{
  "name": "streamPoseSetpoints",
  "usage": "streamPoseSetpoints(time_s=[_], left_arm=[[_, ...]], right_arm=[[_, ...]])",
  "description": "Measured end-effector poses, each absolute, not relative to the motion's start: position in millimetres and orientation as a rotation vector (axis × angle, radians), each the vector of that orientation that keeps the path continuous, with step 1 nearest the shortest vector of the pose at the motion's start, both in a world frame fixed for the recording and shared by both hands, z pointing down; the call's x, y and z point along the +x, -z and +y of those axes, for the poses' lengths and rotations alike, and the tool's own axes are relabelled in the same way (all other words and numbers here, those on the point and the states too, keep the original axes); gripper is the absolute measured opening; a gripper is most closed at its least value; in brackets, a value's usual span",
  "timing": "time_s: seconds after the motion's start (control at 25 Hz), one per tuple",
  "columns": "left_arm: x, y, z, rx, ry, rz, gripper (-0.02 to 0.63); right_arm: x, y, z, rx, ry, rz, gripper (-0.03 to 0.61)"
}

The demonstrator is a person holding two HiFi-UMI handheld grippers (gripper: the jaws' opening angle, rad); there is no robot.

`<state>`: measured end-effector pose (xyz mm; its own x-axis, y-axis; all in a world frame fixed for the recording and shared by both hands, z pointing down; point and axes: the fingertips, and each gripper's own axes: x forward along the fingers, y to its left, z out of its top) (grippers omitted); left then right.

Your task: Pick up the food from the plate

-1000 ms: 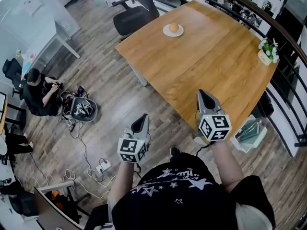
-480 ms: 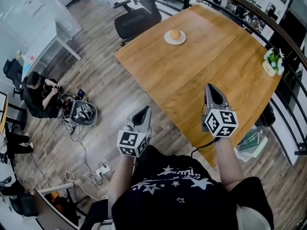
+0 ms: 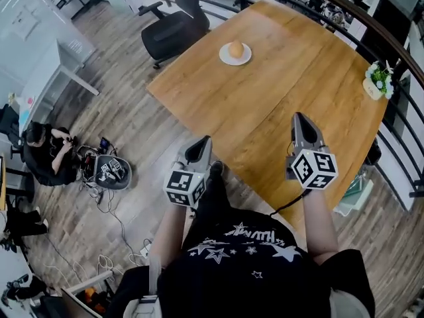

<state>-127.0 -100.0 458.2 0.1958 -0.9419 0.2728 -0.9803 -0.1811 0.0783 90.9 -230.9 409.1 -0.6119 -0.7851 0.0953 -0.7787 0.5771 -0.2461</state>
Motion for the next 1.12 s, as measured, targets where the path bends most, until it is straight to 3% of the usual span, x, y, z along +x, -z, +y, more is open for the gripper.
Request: streamPoseSetpoints(time_s=[0.56, 1.12], left_arm=[[-228, -453, -261, 2.42, -0.251, -1.597, 0.002], [-275, -473, -367, 2.454, -0.293, -1.411, 0.002]], right_arm=[[27, -388, -327, -1.668, 0.363, 2.676, 0.003], [-52, -372, -420, -1.746, 0.325, 2.714, 0.003]])
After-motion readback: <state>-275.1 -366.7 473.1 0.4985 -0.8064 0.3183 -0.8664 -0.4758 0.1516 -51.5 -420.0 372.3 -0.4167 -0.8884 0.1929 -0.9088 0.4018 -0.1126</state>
